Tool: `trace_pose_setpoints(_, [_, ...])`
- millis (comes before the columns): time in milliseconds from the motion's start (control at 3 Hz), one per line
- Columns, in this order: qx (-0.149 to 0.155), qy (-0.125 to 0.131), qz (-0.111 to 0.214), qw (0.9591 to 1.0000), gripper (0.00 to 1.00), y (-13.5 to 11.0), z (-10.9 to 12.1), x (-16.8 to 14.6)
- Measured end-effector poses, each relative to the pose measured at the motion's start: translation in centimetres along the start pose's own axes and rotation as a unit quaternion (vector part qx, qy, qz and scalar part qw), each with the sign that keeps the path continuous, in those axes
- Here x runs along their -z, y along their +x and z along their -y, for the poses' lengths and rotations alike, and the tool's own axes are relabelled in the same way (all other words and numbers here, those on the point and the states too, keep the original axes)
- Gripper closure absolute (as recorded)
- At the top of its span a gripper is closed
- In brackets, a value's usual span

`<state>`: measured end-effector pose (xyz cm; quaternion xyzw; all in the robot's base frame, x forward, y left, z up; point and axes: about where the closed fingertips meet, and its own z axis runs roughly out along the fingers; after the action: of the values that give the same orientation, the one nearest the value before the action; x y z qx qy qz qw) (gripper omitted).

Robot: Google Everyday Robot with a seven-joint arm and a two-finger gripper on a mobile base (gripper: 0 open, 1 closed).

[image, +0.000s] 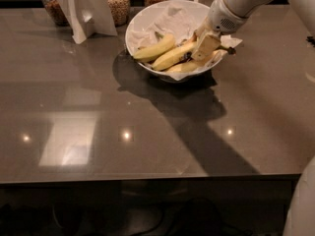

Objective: Pick banana from white bowl

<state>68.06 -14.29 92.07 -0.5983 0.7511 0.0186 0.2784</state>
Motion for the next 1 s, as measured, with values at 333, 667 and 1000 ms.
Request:
trace_pose_setpoints(333, [-0.006,-0.002,-0.001,1.0,0.43,0.25,0.43,-0.45])
trace_pose_setpoints(667, [-0.008,-0.005,0.002,1.0,0.5,0.05,0.56,-0.64])
trace_pose_setpoints(1000, [-0.008,-0.008,0.005,0.9999,0.69,-0.14,0.42,-0.57])
